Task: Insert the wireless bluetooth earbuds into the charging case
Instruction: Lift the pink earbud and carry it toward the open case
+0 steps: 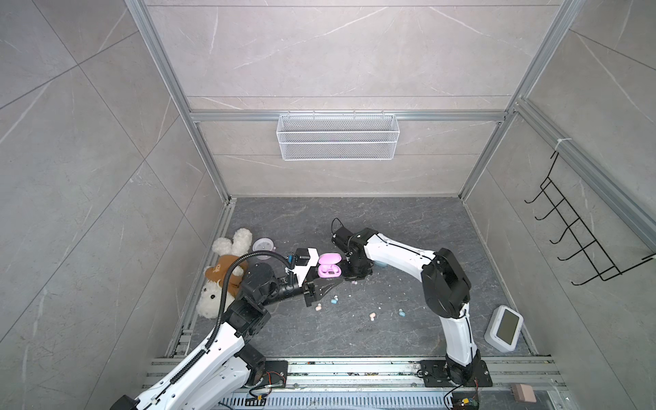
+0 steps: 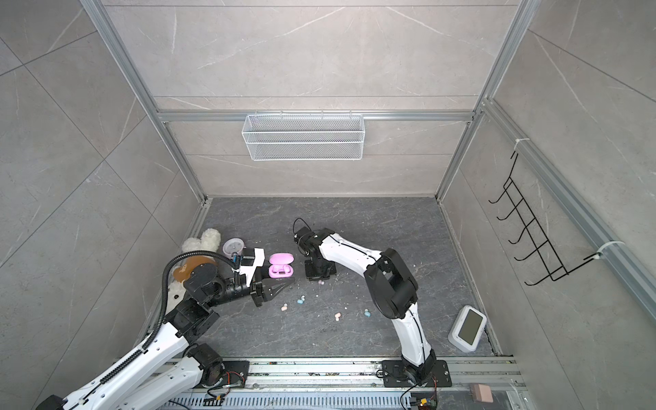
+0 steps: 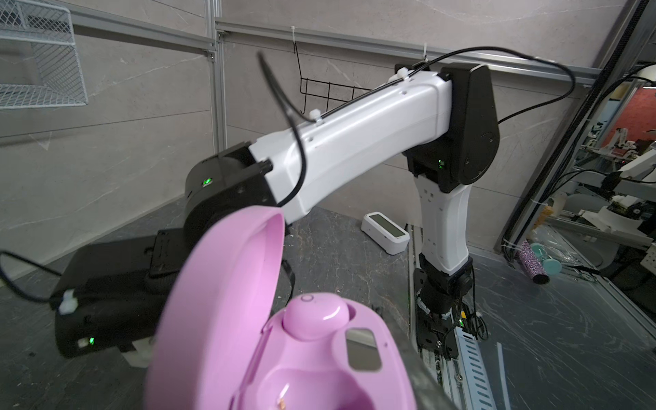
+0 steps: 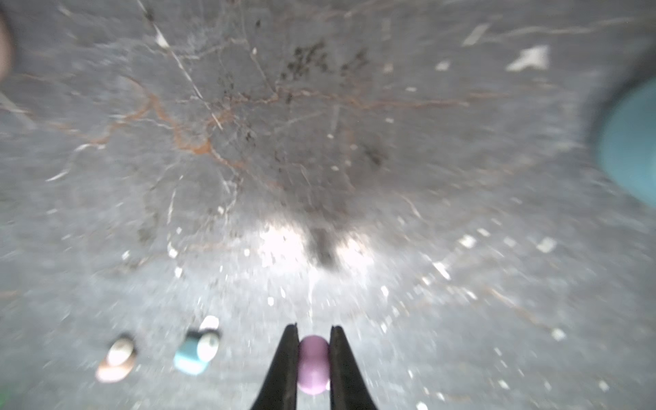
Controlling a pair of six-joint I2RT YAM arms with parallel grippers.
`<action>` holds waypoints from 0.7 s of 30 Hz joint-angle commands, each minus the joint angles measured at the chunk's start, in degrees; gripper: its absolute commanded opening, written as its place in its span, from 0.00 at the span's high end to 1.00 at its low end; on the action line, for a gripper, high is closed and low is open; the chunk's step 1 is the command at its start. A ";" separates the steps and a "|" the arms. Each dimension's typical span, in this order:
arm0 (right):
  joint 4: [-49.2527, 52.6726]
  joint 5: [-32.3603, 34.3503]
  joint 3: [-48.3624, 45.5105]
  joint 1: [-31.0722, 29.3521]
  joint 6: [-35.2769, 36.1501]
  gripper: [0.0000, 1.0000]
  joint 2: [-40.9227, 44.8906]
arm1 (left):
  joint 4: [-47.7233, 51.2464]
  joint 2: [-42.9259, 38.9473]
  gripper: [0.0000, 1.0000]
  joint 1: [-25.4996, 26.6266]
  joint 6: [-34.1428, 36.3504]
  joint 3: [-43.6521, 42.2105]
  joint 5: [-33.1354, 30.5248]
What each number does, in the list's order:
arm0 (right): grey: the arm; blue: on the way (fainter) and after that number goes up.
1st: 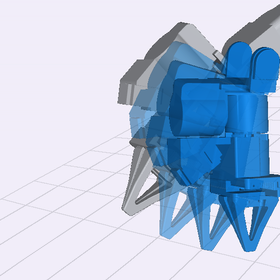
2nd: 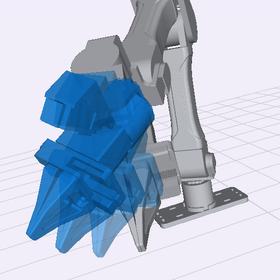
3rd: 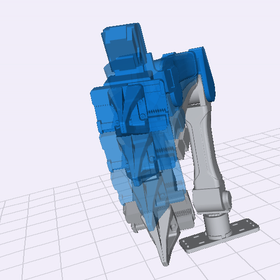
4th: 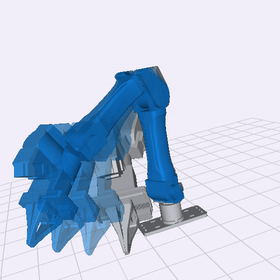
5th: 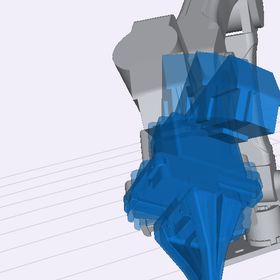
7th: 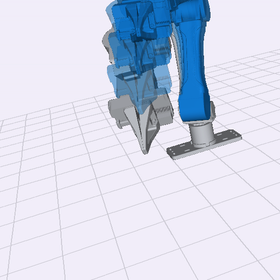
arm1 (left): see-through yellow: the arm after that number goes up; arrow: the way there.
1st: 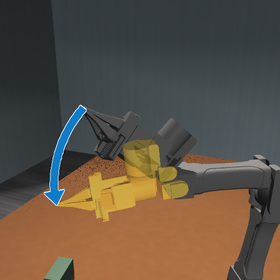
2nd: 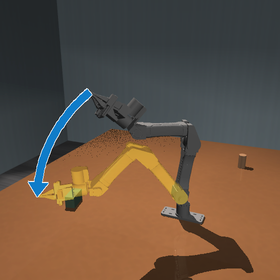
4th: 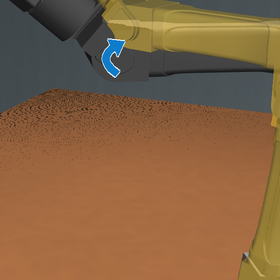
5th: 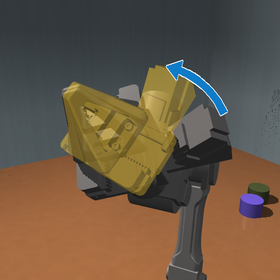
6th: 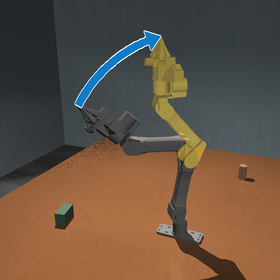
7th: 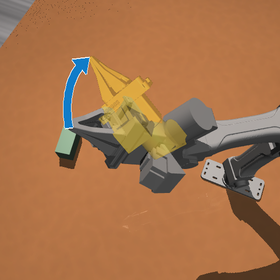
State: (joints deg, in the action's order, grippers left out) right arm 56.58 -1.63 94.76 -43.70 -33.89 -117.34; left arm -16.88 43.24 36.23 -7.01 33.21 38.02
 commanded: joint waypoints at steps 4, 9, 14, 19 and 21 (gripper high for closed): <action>3.84 -0.83 -3.70 4.44 -3.62 0.94 14.27 | -5.87 2.60 0.72 -0.35 0.67 3.48 1.99; 7.67 -0.63 -1.96 7.42 -4.16 0.94 22.74 | -7.98 5.56 0.71 -0.28 0.29 4.91 2.70; 12.37 -0.95 5.28 8.06 -4.56 0.94 26.85 | -12.07 8.89 0.70 -0.27 -1.41 5.88 3.65; 13.92 -2.66 11.48 8.35 -5.22 0.94 30.25 | -15.40 12.12 0.70 -0.28 -2.65 7.67 4.16; 13.67 -3.47 12.98 8.49 -5.46 0.94 31.82 | -17.21 14.01 0.70 -0.24 -3.42 8.38 4.54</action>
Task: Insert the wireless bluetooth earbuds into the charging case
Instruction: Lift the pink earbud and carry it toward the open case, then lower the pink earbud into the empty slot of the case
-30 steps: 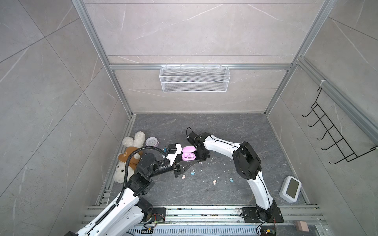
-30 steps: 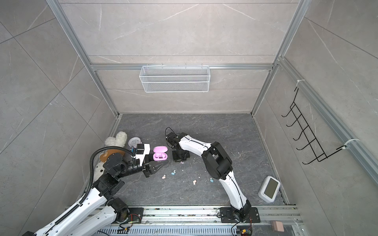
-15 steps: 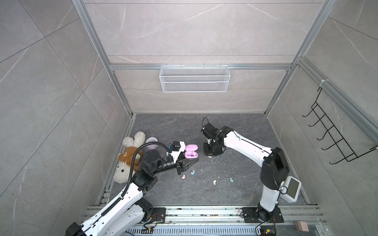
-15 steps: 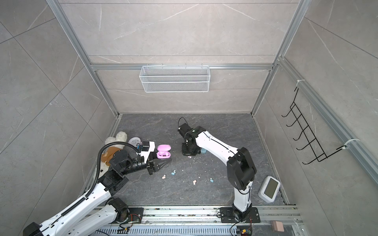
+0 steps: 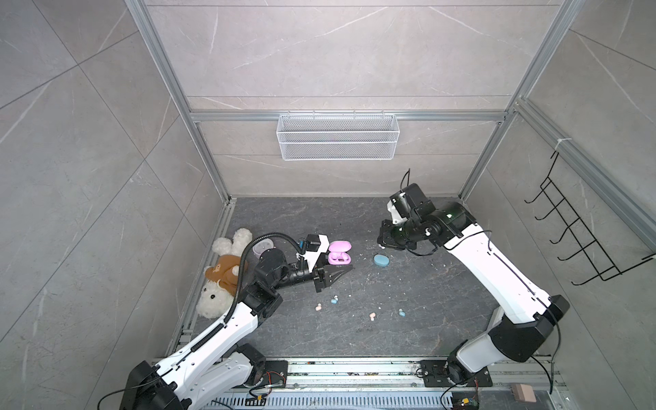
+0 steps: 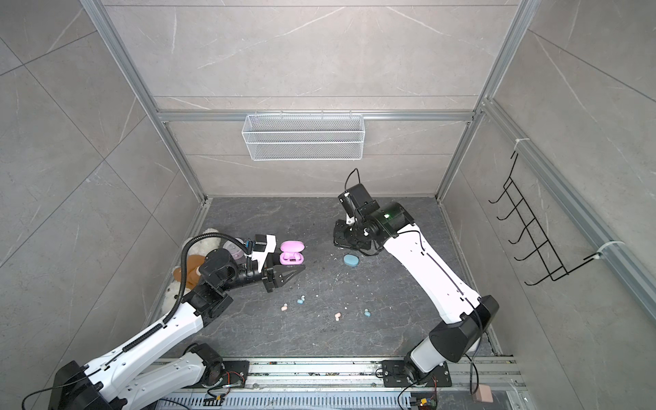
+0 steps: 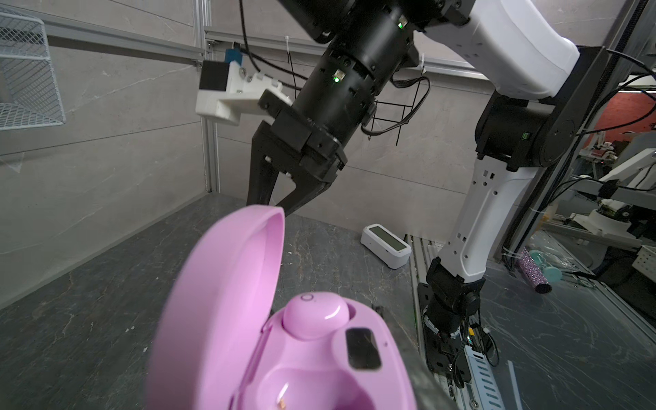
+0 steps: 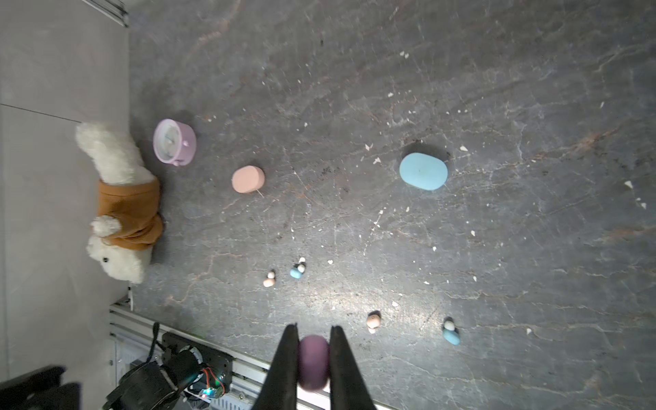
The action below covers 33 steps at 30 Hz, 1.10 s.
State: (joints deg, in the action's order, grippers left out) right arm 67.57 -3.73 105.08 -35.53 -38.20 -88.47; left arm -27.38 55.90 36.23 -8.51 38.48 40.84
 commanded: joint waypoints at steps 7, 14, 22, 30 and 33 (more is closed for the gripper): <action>-2.35 -5.84 3.82 0.25 -2.66 0.94 9.54 | -18.41 9.90 0.70 -0.11 -8.21 5.52 4.03; -9.46 -13.59 3.31 -1.76 -3.72 0.94 11.61 | -20.50 14.70 0.70 1.47 -7.17 8.33 4.32; -13.58 -14.26 5.67 -7.66 -4.58 0.94 9.25 | -25.05 17.43 0.70 2.71 -8.24 9.32 4.59; -22.37 -13.73 -3.24 -9.90 -7.96 0.94 11.44 | -26.77 17.76 0.70 3.19 -8.54 9.33 4.75; -27.52 -13.47 -7.72 -10.66 -10.48 0.94 12.65 | -26.21 17.45 0.70 3.41 -8.06 9.11 4.83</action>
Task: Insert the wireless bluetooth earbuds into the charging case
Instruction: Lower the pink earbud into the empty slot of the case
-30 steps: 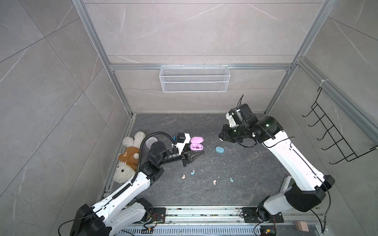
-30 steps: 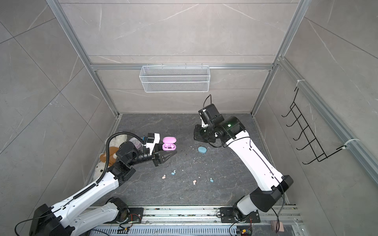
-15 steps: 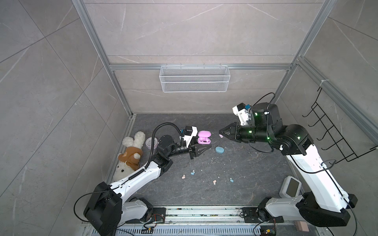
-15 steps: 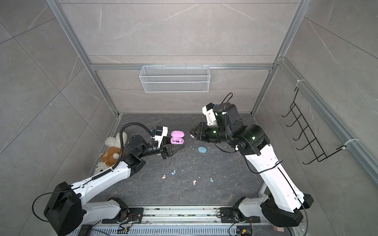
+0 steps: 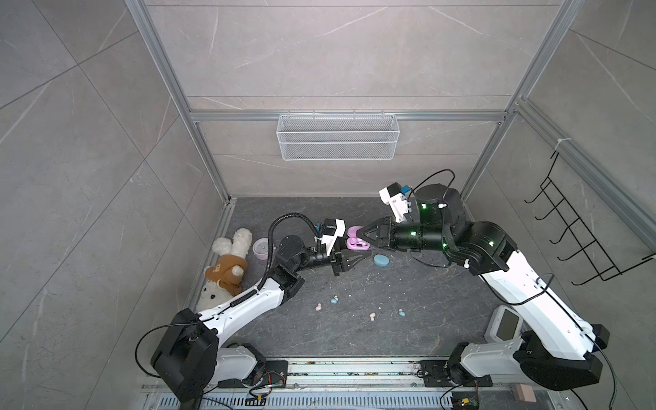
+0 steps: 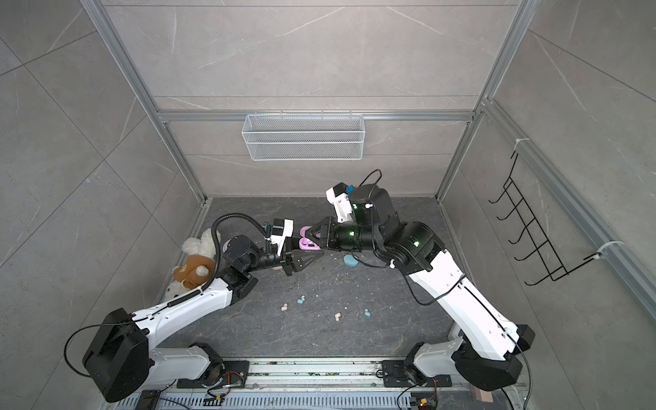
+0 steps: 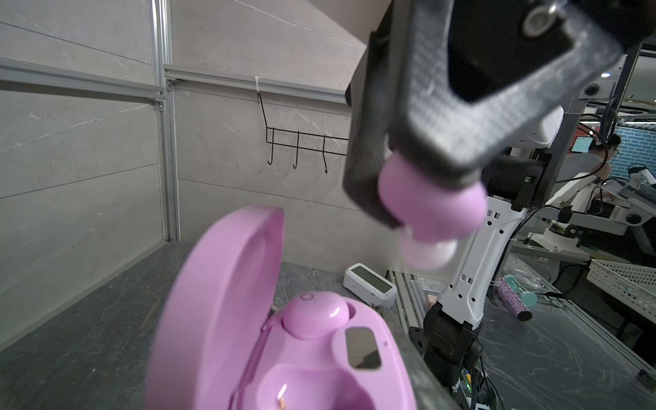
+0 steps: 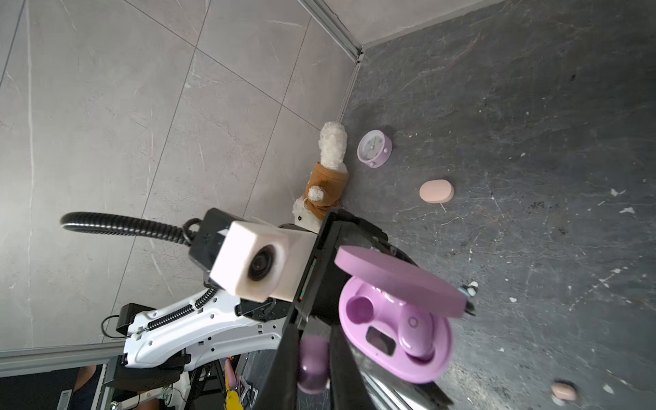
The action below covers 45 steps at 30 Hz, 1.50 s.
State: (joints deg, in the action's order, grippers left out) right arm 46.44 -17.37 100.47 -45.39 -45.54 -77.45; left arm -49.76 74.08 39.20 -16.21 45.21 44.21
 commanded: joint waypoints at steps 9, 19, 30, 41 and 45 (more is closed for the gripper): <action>-10.66 1.63 -6.32 -1.95 -5.41 0.94 2.09 | -1.48 -2.35 0.70 0.97 1.75 2.07 1.19; -9.04 3.12 -6.55 -2.08 -5.52 0.95 2.58 | -0.99 -3.40 0.70 1.32 2.36 1.65 1.02; -8.62 2.08 -7.05 -3.18 -5.70 0.95 2.00 | -0.10 -4.32 0.70 1.32 3.07 1.33 0.15; -6.86 2.99 -6.53 -3.44 -5.71 0.95 2.46 | 0.45 -5.16 0.70 1.38 3.53 1.10 0.00; -5.88 2.66 -5.98 -3.72 -5.64 0.95 2.08 | 0.55 -5.18 0.70 1.49 3.63 1.18 -0.17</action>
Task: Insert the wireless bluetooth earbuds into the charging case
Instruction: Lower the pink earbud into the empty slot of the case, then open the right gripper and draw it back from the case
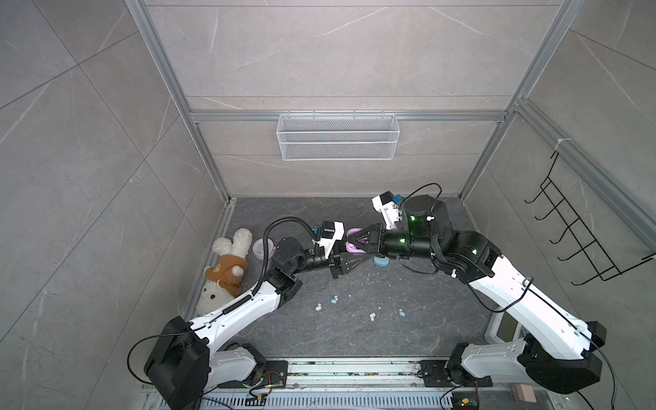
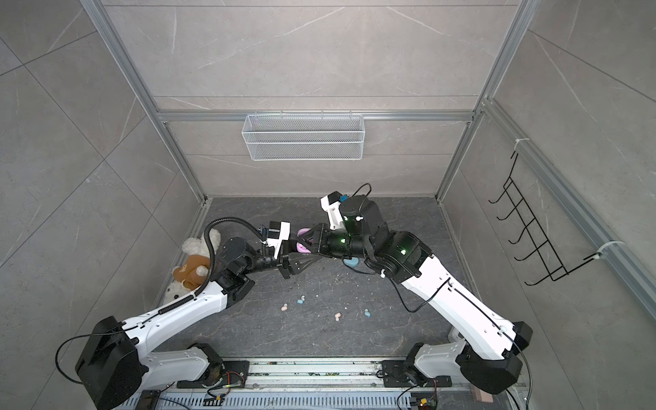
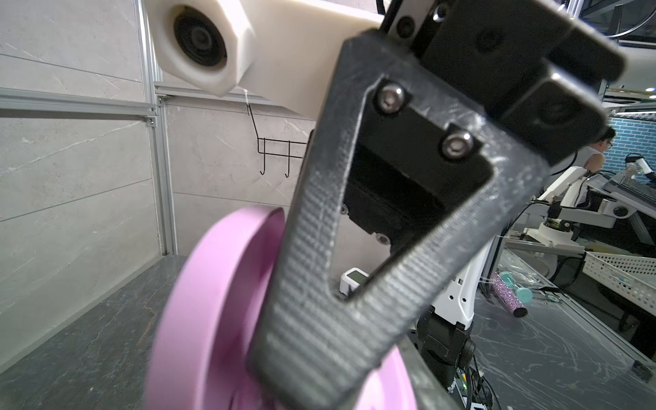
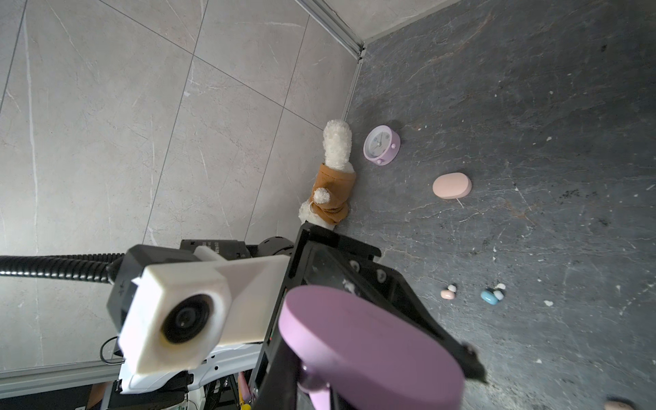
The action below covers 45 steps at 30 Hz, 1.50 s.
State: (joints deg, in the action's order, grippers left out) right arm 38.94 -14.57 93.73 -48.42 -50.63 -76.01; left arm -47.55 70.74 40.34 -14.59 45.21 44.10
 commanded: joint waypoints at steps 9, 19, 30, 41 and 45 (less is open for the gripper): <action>4.65 1.04 2.28 -1.02 0.40 0.77 0.44 | -1.13 -2.16 0.70 0.40 2.39 1.00 -0.35; 6.51 1.65 3.66 -1.14 1.02 0.66 0.39 | -0.59 -2.72 0.70 0.41 3.12 0.76 -0.97; 10.06 2.97 7.80 -1.15 2.34 0.53 -0.08 | -0.48 -2.72 0.70 0.43 3.12 0.77 -1.13; 27.72 4.61 22.51 -1.81 9.20 0.52 -4.97 | 1.80 -2.71 0.70 0.52 4.19 0.85 -1.09; 36.49 6.09 35.58 -0.26 11.54 0.49 -10.94 | 2.86 -2.97 0.70 1.12 5.06 0.80 -1.10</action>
State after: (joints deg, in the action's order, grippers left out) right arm 66.15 -10.50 122.39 -49.65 -42.72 -83.68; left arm -44.23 69.58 40.91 -11.97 45.19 43.57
